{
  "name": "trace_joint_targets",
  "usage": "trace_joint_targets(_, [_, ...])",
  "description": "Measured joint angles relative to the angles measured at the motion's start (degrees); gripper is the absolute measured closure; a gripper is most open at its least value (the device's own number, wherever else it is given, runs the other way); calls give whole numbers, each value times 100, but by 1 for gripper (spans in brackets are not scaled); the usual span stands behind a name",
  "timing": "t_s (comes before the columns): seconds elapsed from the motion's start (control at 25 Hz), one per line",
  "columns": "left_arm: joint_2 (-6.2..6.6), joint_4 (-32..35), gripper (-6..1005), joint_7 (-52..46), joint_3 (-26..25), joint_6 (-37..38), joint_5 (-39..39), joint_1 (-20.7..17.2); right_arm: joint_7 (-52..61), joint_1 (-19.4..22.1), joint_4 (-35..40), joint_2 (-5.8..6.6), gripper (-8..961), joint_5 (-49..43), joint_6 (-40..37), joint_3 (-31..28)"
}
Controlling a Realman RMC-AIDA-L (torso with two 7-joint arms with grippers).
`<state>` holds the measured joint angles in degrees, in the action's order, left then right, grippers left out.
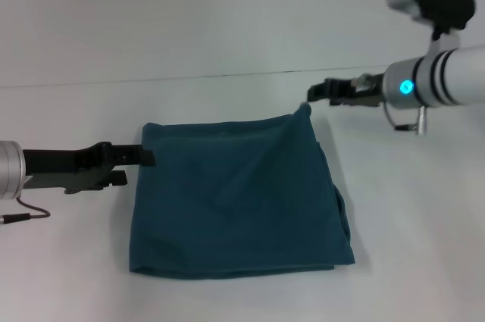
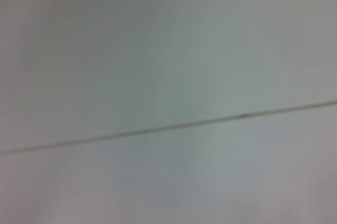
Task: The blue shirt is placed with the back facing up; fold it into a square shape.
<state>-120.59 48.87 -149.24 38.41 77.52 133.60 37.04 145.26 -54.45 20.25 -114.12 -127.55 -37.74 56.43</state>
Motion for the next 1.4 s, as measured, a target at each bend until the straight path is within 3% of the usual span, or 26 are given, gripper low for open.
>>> trace_joint_targets(0.12, [0,0,244,0,0,0,-2,-7,194,58,162,173,450,12,-138,-15])
trace_joint_targets(0.36, [7,0,244,0,-7,-7,-2,-11,485,107,403,518,452,19,-810,-259])
trace_joint_targets(0.52, [8,0,244,0,-9,-12,-2,-13,489,102,407,569,454,23,-1346,-573])
trace_joint_targets(0.64, [-5,0,245,0,-9,-42,-2,-20,465,55,376,436,455,72,-1779,-672])
trace_joint_targets(0.76, [-14,0,244,0,-9,-79,-1,-23,434,58,377,183,456,231,-1937,-694])
trace_joint_targets(1.0, [-17,0,245,0,-17,-90,-54,-52,337,103,351,-161,457,517,-1626,-697])
trace_joint_targets(1.12, [-17,0,245,0,-27,-98,-59,-72,336,108,271,-238,458,489,-1221,-579])
trace_joint_targets(1.4, [-18,0,244,0,-54,-109,-63,-94,398,20,-70,-250,460,263,-320,-82])
